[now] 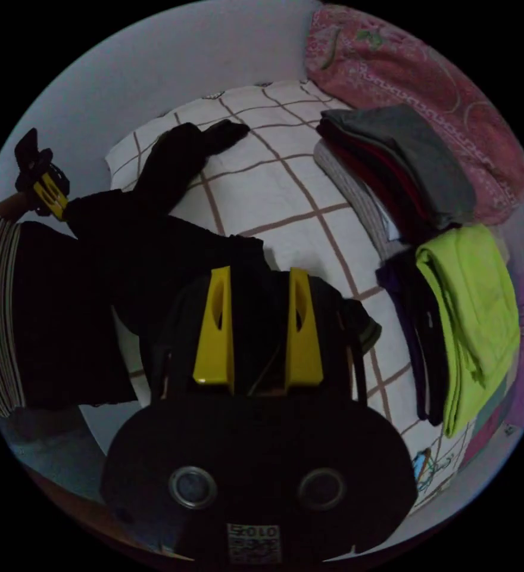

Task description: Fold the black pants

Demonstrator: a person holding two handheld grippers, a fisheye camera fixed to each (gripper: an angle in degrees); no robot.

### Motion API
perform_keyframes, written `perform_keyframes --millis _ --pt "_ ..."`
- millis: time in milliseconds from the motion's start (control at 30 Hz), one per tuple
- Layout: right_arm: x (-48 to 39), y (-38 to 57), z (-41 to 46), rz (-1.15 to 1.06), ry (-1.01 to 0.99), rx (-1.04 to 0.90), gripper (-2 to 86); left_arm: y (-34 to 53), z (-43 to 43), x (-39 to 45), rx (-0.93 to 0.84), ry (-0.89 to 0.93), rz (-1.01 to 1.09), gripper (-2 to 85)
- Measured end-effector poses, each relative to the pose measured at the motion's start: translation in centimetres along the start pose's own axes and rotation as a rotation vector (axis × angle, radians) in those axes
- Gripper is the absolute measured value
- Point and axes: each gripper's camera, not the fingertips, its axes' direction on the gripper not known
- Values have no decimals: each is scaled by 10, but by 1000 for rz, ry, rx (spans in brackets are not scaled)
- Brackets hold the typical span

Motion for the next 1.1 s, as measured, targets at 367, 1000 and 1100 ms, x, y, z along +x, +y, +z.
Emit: perform_keyframes --millis 367,1000,1100 --pt "-15 -54 53 -32 -367 -161 107 27 22 73 -31 -69 19 -2" --pt "-282 -32 -148 104 104 283 29 45 18 181 214 -193 -9 -2" --pt "-345 -54 -211 100 260 331 29 24 -28 226 310 -289 69 -2"
